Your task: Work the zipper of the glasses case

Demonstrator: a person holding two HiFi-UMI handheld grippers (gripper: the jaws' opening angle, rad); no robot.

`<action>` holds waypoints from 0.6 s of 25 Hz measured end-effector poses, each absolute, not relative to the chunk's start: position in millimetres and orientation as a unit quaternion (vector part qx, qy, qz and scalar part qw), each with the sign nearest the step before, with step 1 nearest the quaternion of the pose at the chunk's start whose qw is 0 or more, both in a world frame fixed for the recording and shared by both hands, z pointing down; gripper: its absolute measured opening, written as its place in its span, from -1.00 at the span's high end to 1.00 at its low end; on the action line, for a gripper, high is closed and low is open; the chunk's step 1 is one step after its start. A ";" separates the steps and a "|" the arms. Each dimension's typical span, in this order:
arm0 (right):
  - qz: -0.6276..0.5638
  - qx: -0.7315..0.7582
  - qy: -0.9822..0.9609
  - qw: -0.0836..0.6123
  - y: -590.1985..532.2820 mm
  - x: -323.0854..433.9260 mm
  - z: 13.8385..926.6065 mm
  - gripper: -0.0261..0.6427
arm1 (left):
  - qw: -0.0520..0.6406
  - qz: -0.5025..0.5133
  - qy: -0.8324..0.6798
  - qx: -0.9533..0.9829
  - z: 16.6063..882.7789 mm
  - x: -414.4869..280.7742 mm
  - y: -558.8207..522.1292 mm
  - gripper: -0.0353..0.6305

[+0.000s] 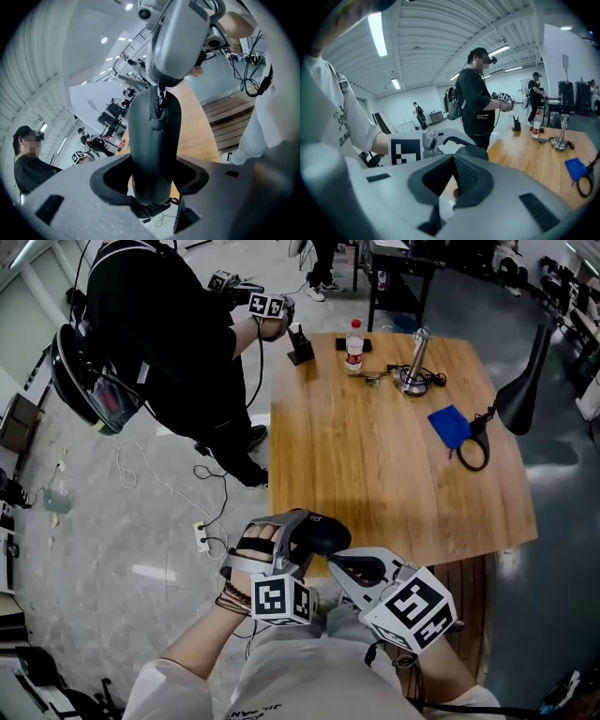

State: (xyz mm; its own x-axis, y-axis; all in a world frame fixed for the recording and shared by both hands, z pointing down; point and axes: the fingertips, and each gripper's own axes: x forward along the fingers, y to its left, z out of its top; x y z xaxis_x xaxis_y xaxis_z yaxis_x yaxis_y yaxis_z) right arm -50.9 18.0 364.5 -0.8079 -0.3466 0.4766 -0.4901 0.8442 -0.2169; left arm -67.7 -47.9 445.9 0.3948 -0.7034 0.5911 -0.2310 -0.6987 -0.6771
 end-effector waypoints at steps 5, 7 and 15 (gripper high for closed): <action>0.201 0.229 -0.928 0.213 11.3 -31.9 393.1 0.92 | 0.285 -0.449 0.312 -0.787 464.6 -56.0 -59.4 0.18; 0.230 0.241 -0.925 0.185 6.0 -16.3 397.7 0.92 | 0.286 -0.452 0.315 -0.784 473.5 -56.0 -67.2 0.18; 0.189 0.296 -0.936 0.034 -24.7 24.6 396.6 0.91 | 0.018 -0.301 0.285 -0.910 504.3 -42.3 -52.7 0.18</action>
State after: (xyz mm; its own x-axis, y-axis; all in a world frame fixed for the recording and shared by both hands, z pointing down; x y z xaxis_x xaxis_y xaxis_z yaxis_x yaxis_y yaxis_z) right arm 24.6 -24.7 396.6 -0.8226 -0.5406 0.1760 -0.5665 0.7535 -0.3335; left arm -42.3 -52.7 504.3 0.6562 -0.5298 0.5374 -0.5076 -0.8368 -0.2052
